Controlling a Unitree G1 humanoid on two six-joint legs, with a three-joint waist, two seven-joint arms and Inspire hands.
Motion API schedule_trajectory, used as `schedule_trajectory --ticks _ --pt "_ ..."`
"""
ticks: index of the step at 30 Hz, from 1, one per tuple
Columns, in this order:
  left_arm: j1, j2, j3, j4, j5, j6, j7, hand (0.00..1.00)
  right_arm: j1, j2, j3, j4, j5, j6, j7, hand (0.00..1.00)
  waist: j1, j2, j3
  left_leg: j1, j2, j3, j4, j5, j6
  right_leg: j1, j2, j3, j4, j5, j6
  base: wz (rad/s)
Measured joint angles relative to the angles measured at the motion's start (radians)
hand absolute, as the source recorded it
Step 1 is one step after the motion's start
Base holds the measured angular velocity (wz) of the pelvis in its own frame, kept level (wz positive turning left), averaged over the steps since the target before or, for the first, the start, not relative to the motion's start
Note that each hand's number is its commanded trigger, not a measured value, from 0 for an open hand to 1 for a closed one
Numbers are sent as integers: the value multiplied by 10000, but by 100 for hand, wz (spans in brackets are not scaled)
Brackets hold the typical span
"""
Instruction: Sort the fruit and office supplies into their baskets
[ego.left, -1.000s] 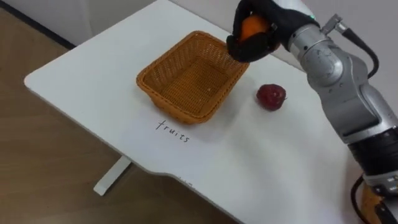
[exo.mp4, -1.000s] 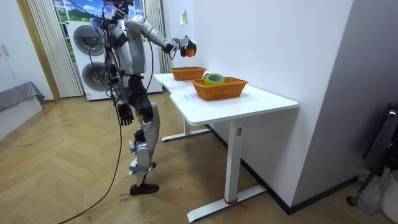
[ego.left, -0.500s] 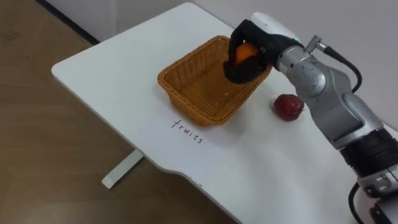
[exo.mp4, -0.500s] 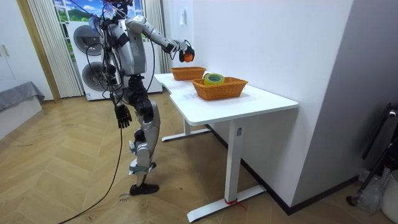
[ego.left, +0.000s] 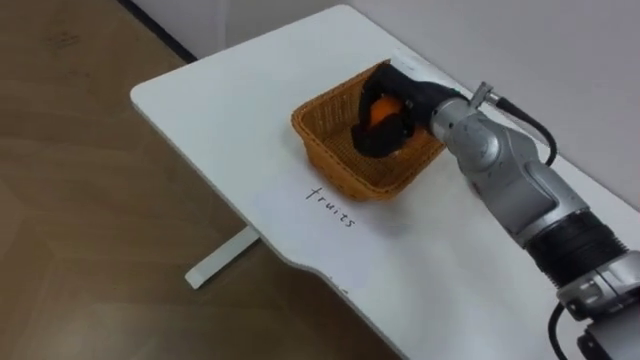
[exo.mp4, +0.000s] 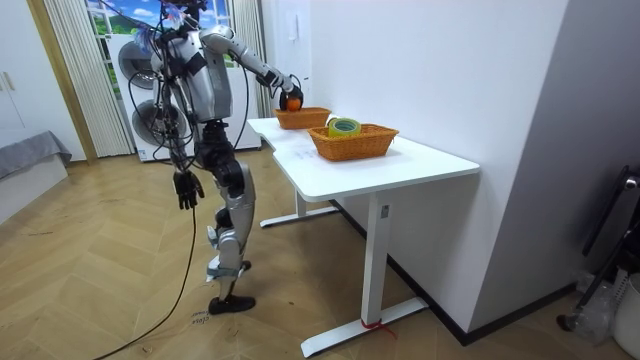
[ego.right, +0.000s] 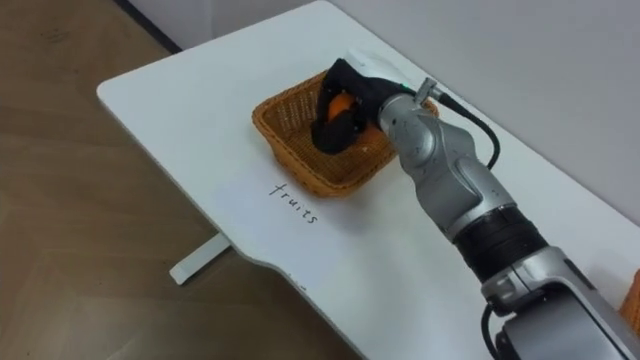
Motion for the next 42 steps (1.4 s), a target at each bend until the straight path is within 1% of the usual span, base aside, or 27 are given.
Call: schedule_trajectory --ticks 4,5,6,7,8,9,16,23,32,37,39,42 --pt "25 18 14 -96 2 7 -177 0 -16 0 0 429 3 9 -150 100 176 -62 19 -25 1 -10 -3 33 -9 2 0 -29 6 0 0 0" --pt "25 18 13 -108 1 7 -188 0 -16 0 0 511 3 18 -169 100 212 -96 43 -32 1 -14 -2 41 -14 2 0 -49 6 0 0 0" --pt "26 21 13 -119 -3 10 -188 0 -16 0 1 578 3 15 -184 80 235 -147 70 -43 5 -15 -10 50 -19 -4 1 -72 6 0 0 0" --pt "26 21 12 -125 -4 13 -188 0 -16 0 1 632 3 14 -195 73 246 -167 78 -48 5 -16 -9 51 -20 -6 1 -84 6 0 0 0" --pt "26 20 8 -133 -5 15 -190 0 -16 0 2 747 3 16 -237 27 264 -193 83 -56 4 -19 -6 51 -19 -6 0 -119 7 0 -1 0" --pt "24 20 -1 -140 -31 15 -191 0 -16 0 2 776 3 25 -288 0 251 -205 87 -63 4 -18 -5 51 -19 -21 -3 -129 7 1 -1 0" --pt "-8 99 -8 -148 -72 4 -180 0 -16 0 3 762 -47 -5 -603 0 245 -209 85 -102 7 -2 -7 57 -17 -67 -3 -137 5 0 -1 0" --pt "15 104 -11 -165 -67 9 -180 0 -16 -1 2 751 -219 -20 -844 0 215 -194 83 -121 6 -2 -13 64 -11 -78 -5 -139 -4 0 -1 0" --pt "15 104 -14 -181 -70 40 -184 0 -17 -2 2 678 -294 -21 -848 0 192 -136 67 -126 10 37 -3 65 -11 -98 -9 -101 -5 0 -1 0" --pt "15 98 -25 -239 -63 47 -183 0 -17 -3 0 677 -243 -43 -847 0 171 -61 54 -130 7 26 39 64 -10 -88 -10 -100 1 1 -1 0" --pt "13 79 -26 -240 -60 47 -186 0 -18 -3 -1 675 -244 -116 -846 0 140 34 24 -138 -6 8 84 59 -7 -72 -14 -122 7 1 -1 0" --pt "16 80 -24 -239 -58 46 -187 0 -19 -3 -2 674 -243 -140 -839 0 134 115 1 -134 -7 7 113 61 -9 -54 -14 -125 7 0 -1 0"
